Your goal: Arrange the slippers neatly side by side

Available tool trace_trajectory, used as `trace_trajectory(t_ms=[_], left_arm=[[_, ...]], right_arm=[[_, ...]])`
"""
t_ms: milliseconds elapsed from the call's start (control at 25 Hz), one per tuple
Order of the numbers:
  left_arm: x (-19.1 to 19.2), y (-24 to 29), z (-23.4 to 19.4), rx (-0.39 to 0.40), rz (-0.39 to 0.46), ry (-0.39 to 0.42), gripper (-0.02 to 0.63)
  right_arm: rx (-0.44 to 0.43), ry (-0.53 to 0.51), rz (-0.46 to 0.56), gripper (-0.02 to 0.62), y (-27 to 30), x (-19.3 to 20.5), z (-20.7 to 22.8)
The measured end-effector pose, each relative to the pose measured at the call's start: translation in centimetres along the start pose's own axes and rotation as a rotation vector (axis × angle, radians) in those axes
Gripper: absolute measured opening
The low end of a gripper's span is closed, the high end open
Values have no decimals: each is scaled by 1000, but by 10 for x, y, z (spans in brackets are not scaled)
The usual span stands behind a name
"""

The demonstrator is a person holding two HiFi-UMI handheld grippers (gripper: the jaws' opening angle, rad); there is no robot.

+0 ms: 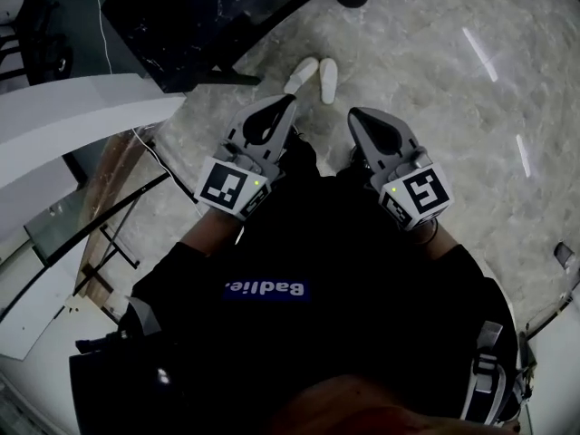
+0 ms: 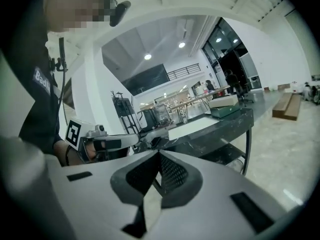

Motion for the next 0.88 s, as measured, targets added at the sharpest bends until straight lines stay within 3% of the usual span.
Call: trace_trajectory(t_ms=[240,440,760,880], left_arm=[[28,21,-44,81,-42,2,-3],[52,33,-63,127,-34,14,-5],[114,63,-85,77,-98,47,-4],[158,78,-90,56,-183,79,-5]], right_arm=[[130,25,1,-2,30,12,15],[177,10,8,-2,51,19,27],[184,19,-19,-2,72,46,56],[167,39,-37,-2,81,67,72]])
Point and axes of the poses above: the fingertips, and each gripper's own axes: y forward along the fingers, z to its right, x out of its underside, the point moved 6 cm from there along -y, backward along the fingers, and after that the axes turned 6 degrees about y, right-handed, at the moved point
